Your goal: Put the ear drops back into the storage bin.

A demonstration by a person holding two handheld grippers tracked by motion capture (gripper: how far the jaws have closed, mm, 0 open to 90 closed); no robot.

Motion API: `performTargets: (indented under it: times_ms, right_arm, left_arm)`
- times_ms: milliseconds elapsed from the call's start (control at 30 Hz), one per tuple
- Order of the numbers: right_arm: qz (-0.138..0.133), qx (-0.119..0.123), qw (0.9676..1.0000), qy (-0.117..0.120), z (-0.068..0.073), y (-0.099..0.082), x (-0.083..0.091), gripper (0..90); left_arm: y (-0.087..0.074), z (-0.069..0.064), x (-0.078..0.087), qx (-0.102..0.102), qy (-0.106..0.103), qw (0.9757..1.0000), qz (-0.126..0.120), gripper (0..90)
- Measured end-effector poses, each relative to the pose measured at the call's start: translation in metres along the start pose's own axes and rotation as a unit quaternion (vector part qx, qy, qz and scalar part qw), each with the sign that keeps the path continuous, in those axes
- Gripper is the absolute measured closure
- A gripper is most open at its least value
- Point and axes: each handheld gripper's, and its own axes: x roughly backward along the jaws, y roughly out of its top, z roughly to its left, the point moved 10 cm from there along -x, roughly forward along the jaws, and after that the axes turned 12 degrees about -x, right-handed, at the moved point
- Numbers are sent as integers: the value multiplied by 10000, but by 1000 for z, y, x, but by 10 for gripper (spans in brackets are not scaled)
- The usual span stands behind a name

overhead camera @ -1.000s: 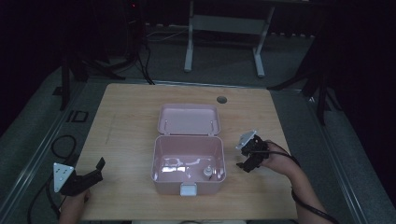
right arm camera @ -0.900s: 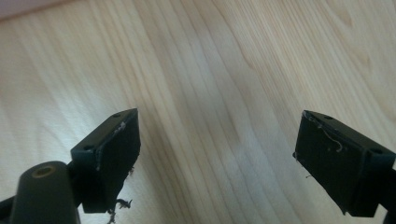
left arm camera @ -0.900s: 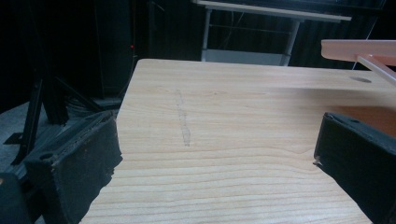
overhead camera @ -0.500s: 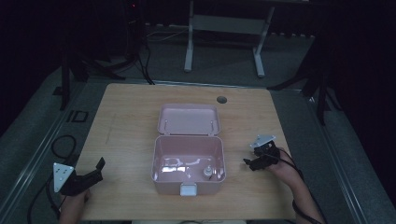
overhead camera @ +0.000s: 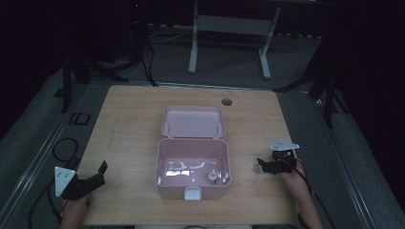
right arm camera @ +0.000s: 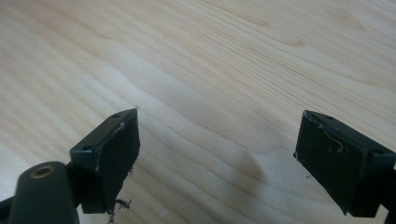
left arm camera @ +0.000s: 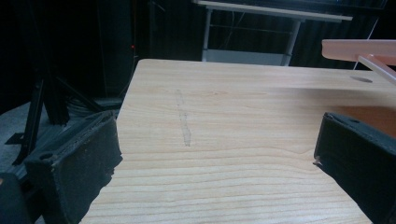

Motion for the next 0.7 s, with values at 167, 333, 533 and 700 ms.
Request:
performTargets:
  times_ms: [167,333,533,700]
  right_arm:
    - [-334,-443,9983,-195,-10,1,2,134]
    - [-635,-871,9938,-273,-19,3,6,134]
    - [-791,-1153,9899,-246,-22,-1,7,134]
    - [-899,-1288,9874,-186,-23,-3,11,133]
  left_arm:
    - [0,0,0,-1,-2,10000,-4,5]
    - [0,0,0,2,1,10000,0,5]
    - [0,0,0,-3,2,10000,6,5]
    - [0,0,0,1,6,10000,-2,5]
